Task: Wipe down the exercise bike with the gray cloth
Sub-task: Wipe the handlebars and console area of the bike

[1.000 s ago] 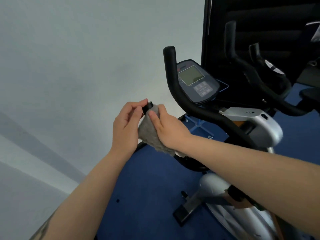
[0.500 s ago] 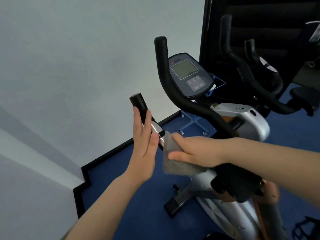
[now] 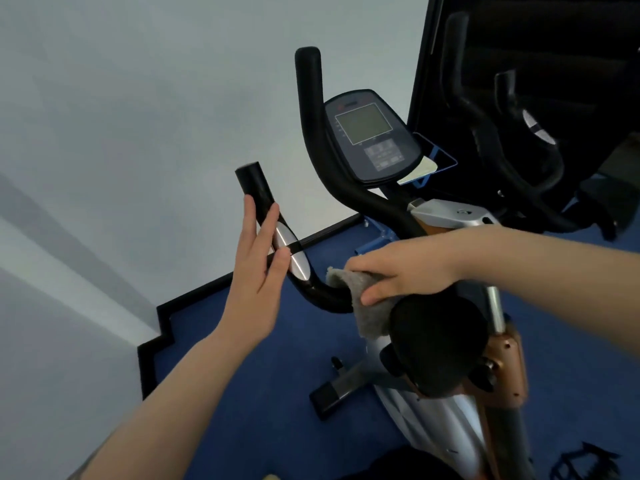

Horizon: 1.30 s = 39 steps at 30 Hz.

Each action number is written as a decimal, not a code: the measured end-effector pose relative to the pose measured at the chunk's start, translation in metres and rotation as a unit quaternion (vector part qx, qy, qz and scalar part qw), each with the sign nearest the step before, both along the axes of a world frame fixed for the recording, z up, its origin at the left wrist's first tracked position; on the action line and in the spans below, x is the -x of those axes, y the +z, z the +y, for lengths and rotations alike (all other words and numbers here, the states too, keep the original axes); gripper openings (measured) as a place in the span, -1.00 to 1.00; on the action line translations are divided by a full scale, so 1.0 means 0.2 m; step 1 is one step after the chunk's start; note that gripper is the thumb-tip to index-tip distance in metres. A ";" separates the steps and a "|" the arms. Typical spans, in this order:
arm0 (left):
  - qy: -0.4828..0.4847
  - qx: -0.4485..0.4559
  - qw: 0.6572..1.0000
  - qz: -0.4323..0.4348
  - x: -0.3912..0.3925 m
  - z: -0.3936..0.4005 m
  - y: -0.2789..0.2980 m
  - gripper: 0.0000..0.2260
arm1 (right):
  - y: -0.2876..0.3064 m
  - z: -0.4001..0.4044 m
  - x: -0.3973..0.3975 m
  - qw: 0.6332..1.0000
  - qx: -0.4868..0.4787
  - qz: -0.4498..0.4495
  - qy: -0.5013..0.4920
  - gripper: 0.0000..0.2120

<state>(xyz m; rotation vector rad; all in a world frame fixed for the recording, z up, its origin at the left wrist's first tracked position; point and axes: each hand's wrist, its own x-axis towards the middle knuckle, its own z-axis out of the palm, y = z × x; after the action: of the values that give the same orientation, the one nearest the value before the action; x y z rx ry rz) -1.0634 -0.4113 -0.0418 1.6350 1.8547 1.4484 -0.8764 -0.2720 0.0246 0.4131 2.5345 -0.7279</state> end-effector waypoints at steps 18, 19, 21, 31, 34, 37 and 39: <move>0.091 -0.003 0.995 -0.030 -0.21 -0.02 -0.04 -0.54 | -0.06 -0.04 0.05 0.997 -0.040 0.049 0.045 -0.74; 0.086 0.003 0.996 -0.035 -0.20 -0.02 -0.04 -0.53 | -0.06 -0.01 0.02 0.996 -0.046 0.049 0.055 -0.78; 0.081 0.008 0.995 -0.050 -0.19 -0.03 -0.03 -0.53 | -0.06 -0.02 0.02 0.993 -0.086 0.041 0.072 -0.77; 0.071 0.017 0.997 -0.018 -0.16 -0.06 0.02 -0.54 | -0.13 -0.08 0.11 0.992 -0.084 0.079 0.056 -0.62; 0.080 -0.004 0.997 -0.005 -0.14 -0.06 0.03 -0.56 | -0.14 -0.14 0.19 0.993 -0.056 0.106 -0.007 -0.49; 0.113 -0.018 0.993 0.013 -0.07 -0.04 0.06 -0.55 | -0.16 -0.15 0.20 0.990 -0.041 0.127 -0.055 -0.50; 0.129 -0.015 0.991 0.029 -0.01 -0.01 0.10 -0.52 | -0.16 -0.15 0.19 0.988 -0.028 0.127 -0.078 -0.54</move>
<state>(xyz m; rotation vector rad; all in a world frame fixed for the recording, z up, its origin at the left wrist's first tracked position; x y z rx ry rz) -1.0622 -0.4135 -0.0222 1.5098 2.1529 1.5491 -0.9146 -0.3010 -0.0071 0.5751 2.7906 -0.8146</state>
